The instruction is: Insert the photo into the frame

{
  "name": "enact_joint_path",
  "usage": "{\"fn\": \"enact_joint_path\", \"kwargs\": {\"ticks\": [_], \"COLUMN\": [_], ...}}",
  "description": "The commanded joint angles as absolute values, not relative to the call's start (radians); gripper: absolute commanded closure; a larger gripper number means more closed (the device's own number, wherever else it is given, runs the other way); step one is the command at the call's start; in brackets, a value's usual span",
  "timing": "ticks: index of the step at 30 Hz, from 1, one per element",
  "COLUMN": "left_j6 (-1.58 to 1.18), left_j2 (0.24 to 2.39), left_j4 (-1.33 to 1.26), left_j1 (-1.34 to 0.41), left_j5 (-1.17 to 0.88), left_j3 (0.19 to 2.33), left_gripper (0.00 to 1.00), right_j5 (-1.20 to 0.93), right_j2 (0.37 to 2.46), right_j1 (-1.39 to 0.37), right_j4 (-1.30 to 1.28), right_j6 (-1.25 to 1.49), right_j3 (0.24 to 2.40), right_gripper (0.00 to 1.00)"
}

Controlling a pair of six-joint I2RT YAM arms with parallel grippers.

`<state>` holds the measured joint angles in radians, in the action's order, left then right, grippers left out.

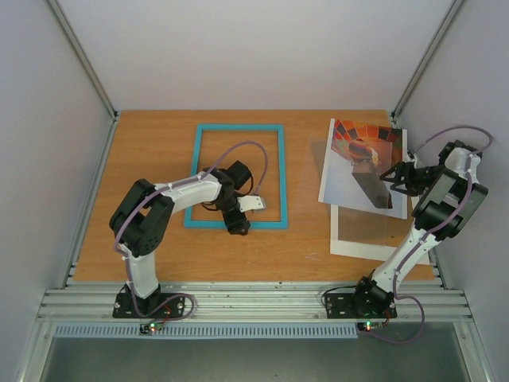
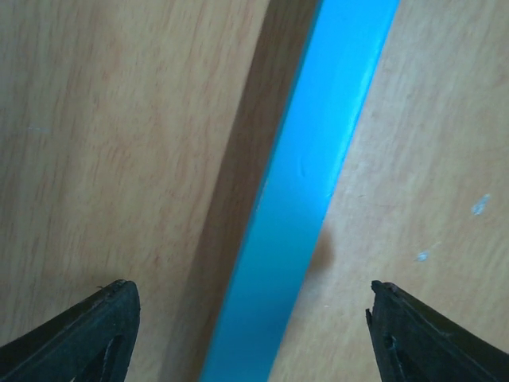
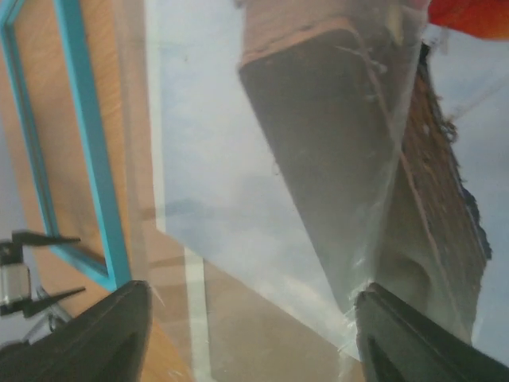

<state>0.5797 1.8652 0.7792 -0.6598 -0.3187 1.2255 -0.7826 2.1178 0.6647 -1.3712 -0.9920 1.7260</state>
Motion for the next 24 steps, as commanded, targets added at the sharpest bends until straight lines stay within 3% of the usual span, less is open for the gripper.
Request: {"fn": "enact_joint_path", "kwargs": {"ticks": [1, 4, 10, 17, 24], "left_j6": [0.675, 0.692, 0.653, 0.569, 0.547], "left_j2": [1.891, 1.895, 1.849, 1.705, 1.589], "left_j4": [0.745, 0.755, 0.770, 0.740, 0.749], "left_j1": [-0.677, -0.683, -0.685, -0.685, -0.685], "left_j5": [-0.257, -0.256, -0.275, -0.299, -0.362], "left_j3": [1.235, 1.234, 1.230, 1.232, 1.238], "left_gripper": [0.25, 0.42, 0.71, 0.87, 0.99], "right_j5": [-0.709, -0.721, -0.825, -1.008, -1.102], "right_j2": [2.057, 1.984, 1.841, 1.696, 1.718], "right_j1": [0.673, 0.673, 0.656, 0.471, 0.197], "right_j4": [-1.296, -1.249, -1.234, -1.129, -0.905], "right_j6": [-1.002, -1.022, -0.960, -0.568, -0.170], "right_j3": [1.696, 1.661, 1.671, 1.565, 1.388], "right_gripper": [0.18, 0.02, 0.01, 0.02, 0.02]}}
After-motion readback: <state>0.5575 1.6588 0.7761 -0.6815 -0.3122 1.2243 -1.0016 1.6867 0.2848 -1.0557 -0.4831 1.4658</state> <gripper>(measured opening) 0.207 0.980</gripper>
